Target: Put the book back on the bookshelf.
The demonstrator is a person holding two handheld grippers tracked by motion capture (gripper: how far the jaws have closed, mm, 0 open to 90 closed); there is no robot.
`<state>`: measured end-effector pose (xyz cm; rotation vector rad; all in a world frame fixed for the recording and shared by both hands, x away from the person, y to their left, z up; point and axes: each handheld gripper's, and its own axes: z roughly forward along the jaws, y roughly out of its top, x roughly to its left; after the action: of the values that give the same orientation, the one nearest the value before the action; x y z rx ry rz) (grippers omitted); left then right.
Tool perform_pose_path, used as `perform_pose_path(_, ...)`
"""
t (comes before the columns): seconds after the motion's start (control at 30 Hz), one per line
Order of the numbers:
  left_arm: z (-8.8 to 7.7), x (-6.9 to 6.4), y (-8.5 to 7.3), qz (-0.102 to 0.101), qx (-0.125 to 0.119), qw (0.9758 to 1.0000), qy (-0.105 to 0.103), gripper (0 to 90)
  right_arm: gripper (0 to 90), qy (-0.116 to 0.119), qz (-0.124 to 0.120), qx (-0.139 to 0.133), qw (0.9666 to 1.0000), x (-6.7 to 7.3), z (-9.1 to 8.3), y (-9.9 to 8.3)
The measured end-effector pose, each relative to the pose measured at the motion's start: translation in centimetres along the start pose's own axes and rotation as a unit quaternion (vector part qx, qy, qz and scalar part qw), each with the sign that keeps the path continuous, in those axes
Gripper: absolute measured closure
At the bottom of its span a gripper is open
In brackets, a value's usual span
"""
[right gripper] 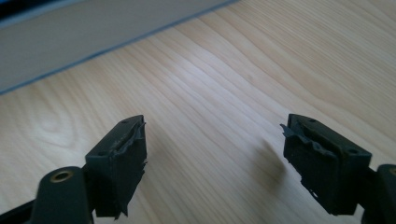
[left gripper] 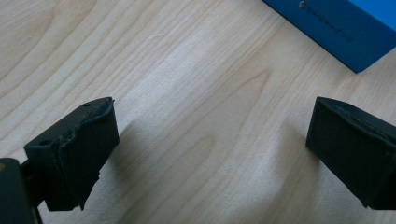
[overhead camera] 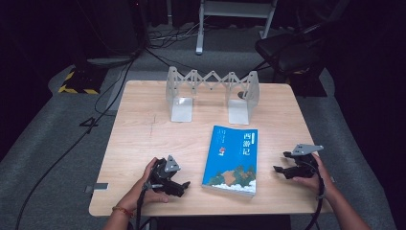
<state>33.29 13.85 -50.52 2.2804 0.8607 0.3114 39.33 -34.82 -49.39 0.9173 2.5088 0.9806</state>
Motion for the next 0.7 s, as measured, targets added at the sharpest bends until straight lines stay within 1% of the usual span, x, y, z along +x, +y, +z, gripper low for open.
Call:
perform_pose_path(0.03,0.0,-0.2,0.0,0.001,-0.001,1.0,-0.003,2.8,22.1,0.005,-0.011,0.001,0.9999,0.3,0.1,0.5)
perform_pose_path(0.1,0.1,-0.5,0.0,0.013,0.0,0.9998,-0.014,2.5,22.7,0.016,-0.03,0.001,0.9994,0.8,0.3,1.8)
perform_pose_path(0.13,0.1,-0.5,0.0,0.013,0.0,0.9998,-0.014,2.3,22.7,0.016,-0.03,0.001,0.9994,0.8,0.3,1.8)
perform_pose_path(0.23,0.4,-0.7,0.4,0.018,0.004,0.9996,-0.021,0.9,22.8,0.032,-0.049,0.007,0.9983,1.4,1.2,3.6)
perform_pose_path(0.27,0.5,-0.8,0.5,0.021,0.004,0.9995,-0.022,0.3,22.9,0.034,-0.055,0.017,0.9978,1.7,1.8,4.1)
perform_pose_path(0.37,0.7,-0.9,0.7,0.027,0.004,0.9993,-0.027,0.3,23.4,0.05,-0.063,0.02,0.9965,2.2,2.8,4.2)
perform_pose_path(0.43,0.7,-0.9,0.8,0.031,0.003,0.9991,-0.03,0.2,23.5,0.067,-0.065,0.022,0.9954,2.5,3.2,4.1)
perform_pose_path(0.47,0.8,-0.9,0.8,0.032,0.003,0.999,-0.031,0.3,22.6,0.068,-0.071,0.027,0.9948,2.7,3.4,4.0)
perform_pose_path(0.6,0.8,-0.8,0.8,0.04,0.004,0.9985,-0.038,0.3,23.0,0.079,-0.077,0.021,0.9937,3.2,3.6,4.2)
perform_pose_path(0.7,0.8,-0.8,0.9,0.04,0.004,0.9984,-0.039,0.3,23.0,0.079,-0.079,0.019,0.9936,3.3,3.7,4.2)
